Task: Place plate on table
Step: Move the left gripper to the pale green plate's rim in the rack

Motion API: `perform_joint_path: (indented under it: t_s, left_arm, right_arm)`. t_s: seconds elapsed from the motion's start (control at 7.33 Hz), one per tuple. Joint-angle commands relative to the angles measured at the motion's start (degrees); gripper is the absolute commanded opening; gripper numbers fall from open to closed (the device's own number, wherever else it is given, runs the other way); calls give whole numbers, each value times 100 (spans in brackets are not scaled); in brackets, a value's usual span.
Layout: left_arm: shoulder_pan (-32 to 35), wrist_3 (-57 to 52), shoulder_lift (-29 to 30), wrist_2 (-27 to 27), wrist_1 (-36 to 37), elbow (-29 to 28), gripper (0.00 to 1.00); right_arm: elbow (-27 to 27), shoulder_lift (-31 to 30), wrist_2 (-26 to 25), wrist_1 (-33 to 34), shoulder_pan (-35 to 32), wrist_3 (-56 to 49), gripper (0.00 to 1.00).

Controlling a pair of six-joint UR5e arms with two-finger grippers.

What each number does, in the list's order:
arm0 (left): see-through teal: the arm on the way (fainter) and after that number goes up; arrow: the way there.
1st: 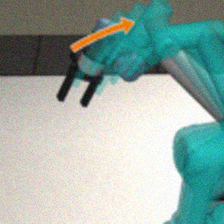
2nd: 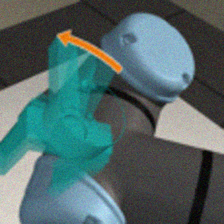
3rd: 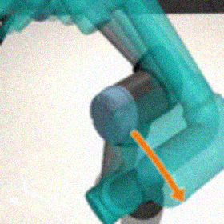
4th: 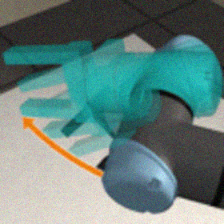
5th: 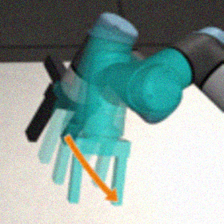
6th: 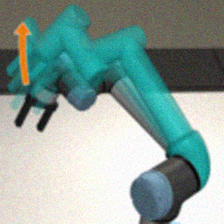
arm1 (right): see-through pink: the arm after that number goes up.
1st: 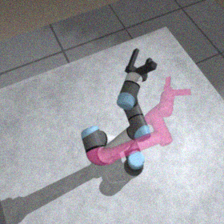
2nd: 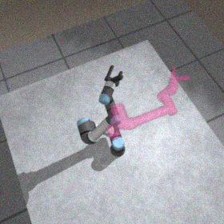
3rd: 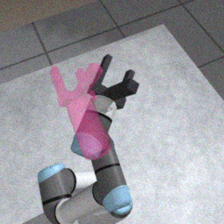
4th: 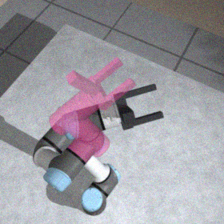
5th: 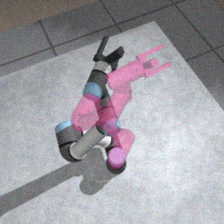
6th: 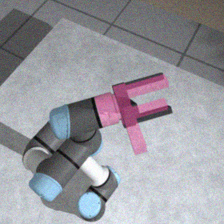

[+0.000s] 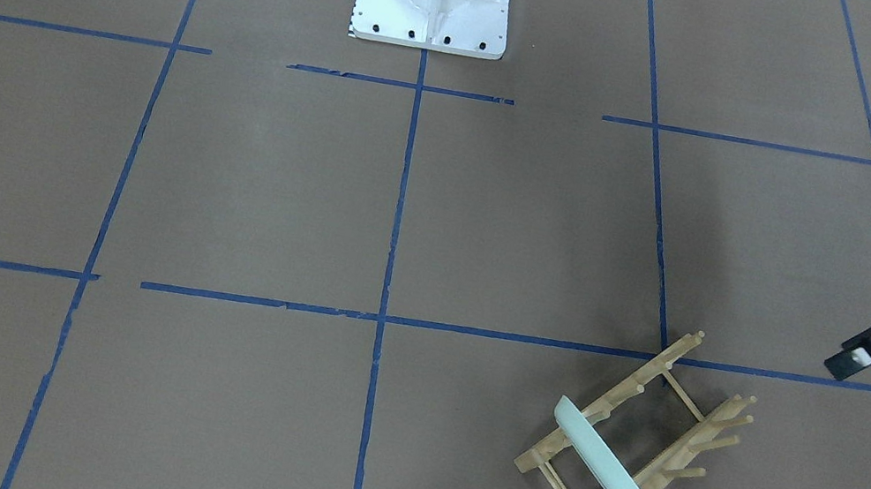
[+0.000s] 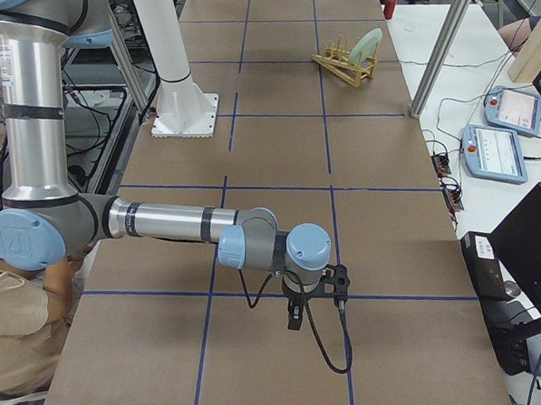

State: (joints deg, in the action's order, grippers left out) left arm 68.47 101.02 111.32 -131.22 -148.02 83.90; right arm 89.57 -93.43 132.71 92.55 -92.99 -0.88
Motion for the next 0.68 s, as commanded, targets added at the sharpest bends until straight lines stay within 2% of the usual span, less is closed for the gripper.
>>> perform_joint_path:
  t_s: [0.0, 0.14, 0.41, 0.55]
  left_arm:
    - [-536, 945, 775, 887, -184, -302, 100]
    - [-685, 972, 1247, 1314, -175, -678, 100]
    - [-993, 1392, 1584, 2149, -184, -997, 100]
    - [-1055, 1394, 1786, 2249, -192, -1277, 99]
  right_arm:
    - [7, 0, 0, 0, 0, 0, 100]
    - [7, 0, 0, 0, 0, 0, 100]
    - [7, 0, 0, 0, 0, 0, 100]
    - [7, 0, 0, 0, 0, 0, 100]
